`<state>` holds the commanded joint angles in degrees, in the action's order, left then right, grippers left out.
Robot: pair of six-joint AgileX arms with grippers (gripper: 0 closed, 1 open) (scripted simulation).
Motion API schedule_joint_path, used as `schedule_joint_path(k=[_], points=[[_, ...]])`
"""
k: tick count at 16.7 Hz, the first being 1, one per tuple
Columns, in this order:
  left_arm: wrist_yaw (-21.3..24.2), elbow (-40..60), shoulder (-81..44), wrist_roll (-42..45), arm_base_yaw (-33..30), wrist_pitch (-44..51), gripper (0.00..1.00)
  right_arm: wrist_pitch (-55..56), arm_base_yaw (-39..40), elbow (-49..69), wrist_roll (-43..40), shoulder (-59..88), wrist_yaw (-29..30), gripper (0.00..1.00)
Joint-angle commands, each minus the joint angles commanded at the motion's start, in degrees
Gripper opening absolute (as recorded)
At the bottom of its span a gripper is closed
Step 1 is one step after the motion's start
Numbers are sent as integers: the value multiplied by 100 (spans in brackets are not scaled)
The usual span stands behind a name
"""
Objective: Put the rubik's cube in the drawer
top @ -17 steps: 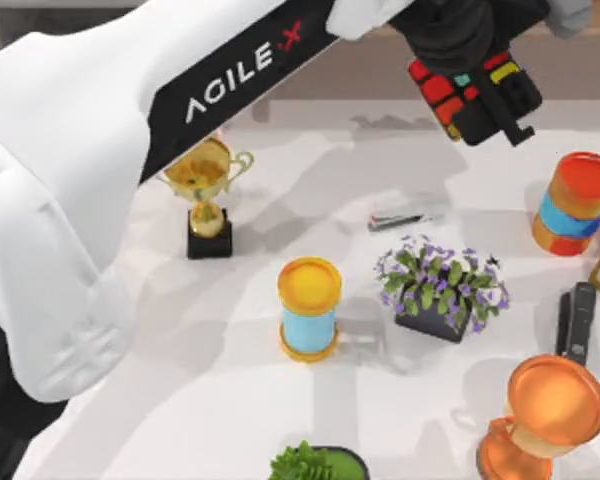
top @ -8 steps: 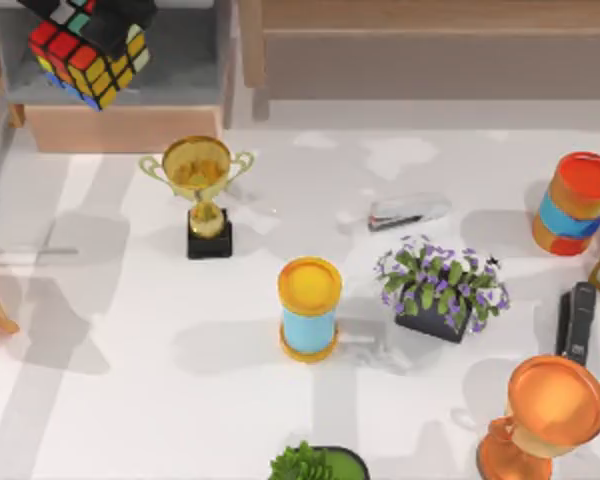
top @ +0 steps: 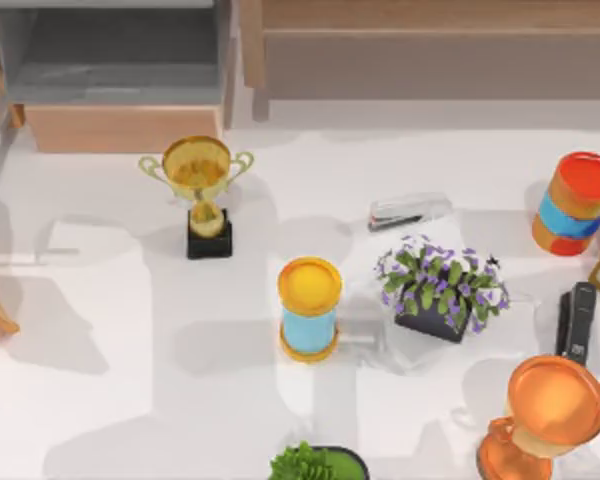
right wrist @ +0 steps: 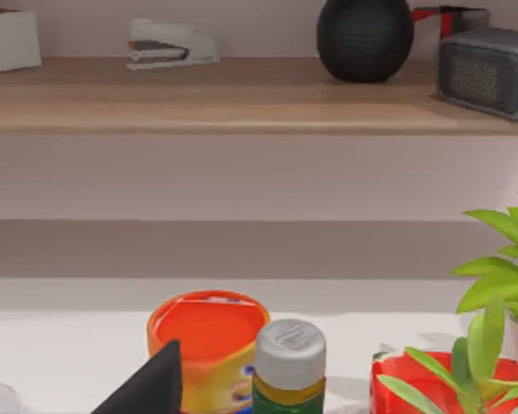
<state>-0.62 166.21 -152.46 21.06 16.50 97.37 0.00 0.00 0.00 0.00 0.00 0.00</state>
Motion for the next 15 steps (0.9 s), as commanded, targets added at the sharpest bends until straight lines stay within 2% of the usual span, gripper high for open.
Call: schedule_joint_path(k=[4,10,15], points=[[181,7,-627,-27,265,11,0,0,0,0,0,0,0,100],[181,7,-627,-27,265,11,0,0,0,0,0,0,0,100],[181,7,-627,-27,265,11,38,0,0,0,0,0,0,100]])
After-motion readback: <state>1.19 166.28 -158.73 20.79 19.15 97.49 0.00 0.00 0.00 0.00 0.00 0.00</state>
